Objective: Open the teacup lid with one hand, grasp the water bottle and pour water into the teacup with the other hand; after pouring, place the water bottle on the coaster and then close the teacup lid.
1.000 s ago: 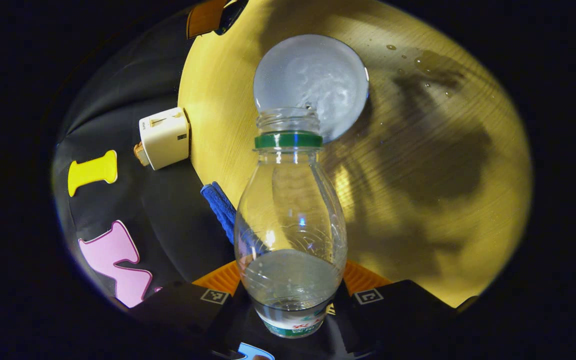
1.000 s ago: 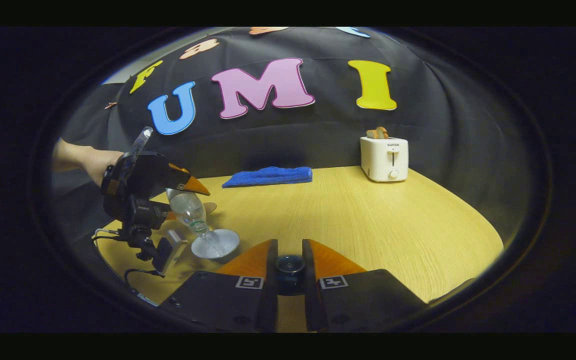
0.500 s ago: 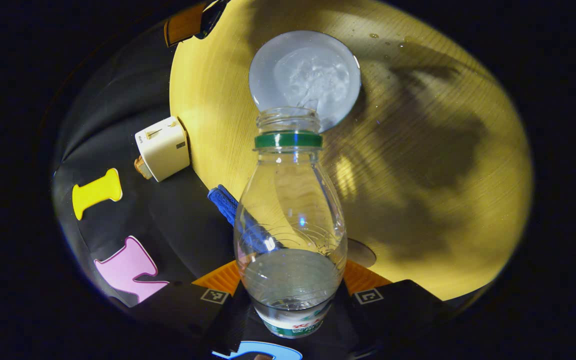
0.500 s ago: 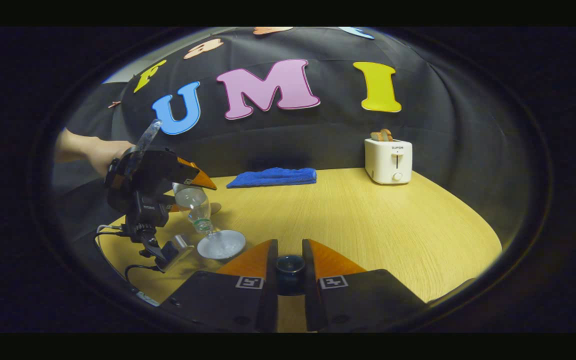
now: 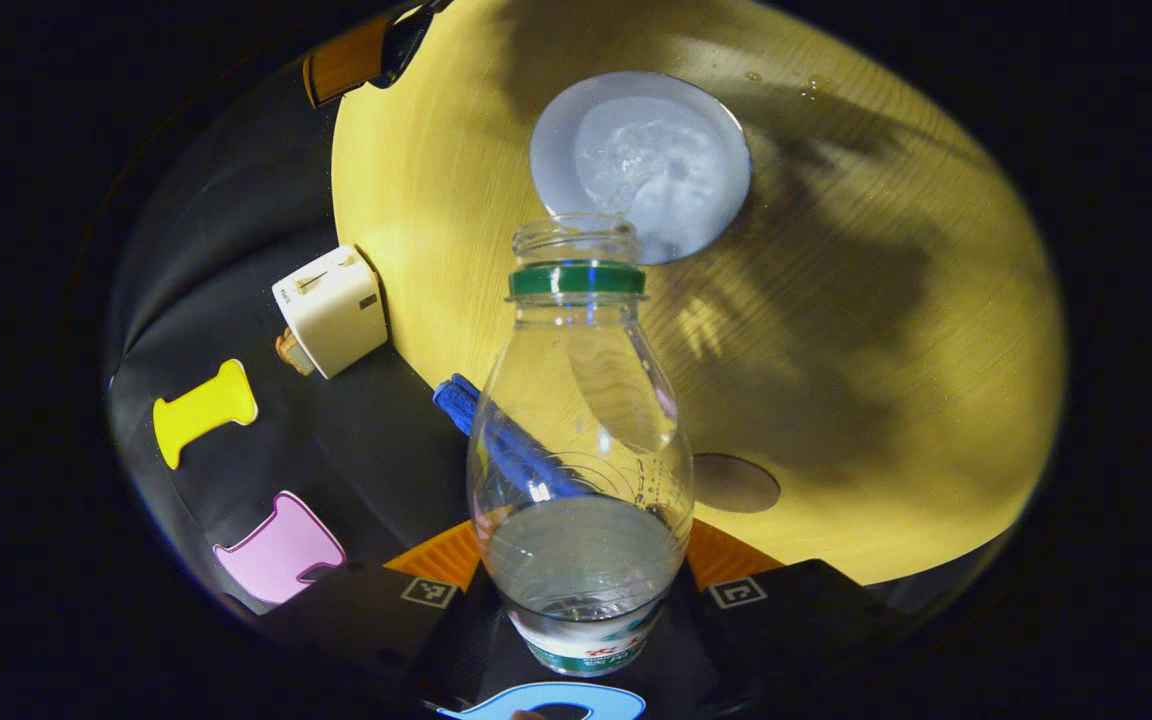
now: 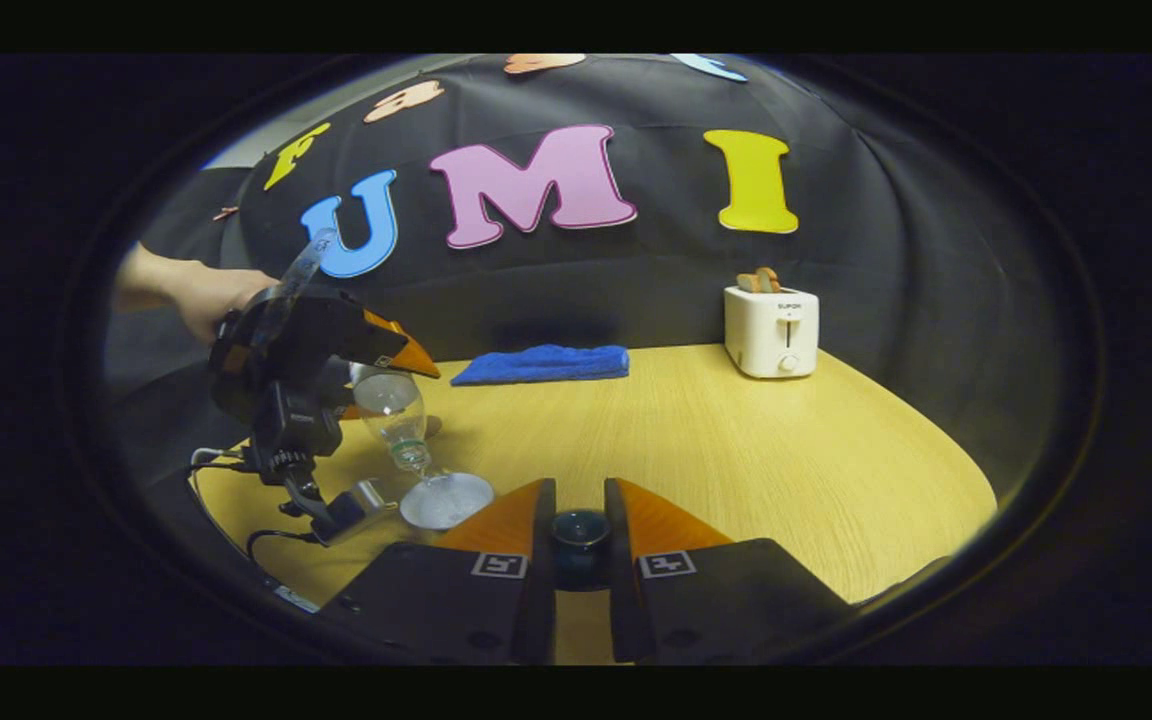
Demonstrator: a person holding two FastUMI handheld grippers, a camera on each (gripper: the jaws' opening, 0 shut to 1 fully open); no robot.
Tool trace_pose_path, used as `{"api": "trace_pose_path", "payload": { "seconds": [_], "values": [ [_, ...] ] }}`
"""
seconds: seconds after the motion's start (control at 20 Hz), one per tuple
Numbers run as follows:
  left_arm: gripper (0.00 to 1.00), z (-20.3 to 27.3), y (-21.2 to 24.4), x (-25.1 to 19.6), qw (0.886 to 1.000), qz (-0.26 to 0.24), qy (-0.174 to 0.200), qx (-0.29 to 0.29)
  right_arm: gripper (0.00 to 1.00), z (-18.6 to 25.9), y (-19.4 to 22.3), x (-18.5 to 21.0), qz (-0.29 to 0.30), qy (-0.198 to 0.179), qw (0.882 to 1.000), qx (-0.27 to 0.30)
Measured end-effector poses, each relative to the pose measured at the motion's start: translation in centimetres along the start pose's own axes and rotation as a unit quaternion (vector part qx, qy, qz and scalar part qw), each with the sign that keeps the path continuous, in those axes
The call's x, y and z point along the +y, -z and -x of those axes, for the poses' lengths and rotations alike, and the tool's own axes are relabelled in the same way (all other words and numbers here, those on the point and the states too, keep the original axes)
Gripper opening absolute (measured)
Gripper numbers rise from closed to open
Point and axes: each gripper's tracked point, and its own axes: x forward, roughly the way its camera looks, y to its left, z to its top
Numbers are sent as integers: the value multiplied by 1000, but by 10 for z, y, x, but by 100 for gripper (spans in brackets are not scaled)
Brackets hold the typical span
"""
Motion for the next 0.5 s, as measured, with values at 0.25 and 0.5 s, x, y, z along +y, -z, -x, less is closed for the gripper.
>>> {"api": "trace_pose_path", "payload": {
  "seconds": [0.25, 0.5],
  "values": [
    [76, 12, -9, -4, 1000, -24, -1, 0, 26, 4, -4, -2, 6, 8, 1000, -5],
    [76, 10, -5, -5, 999, -25, 15, 20, 25, 7, -8, 1, 7, 4, 1000, -8]
  ]
}}
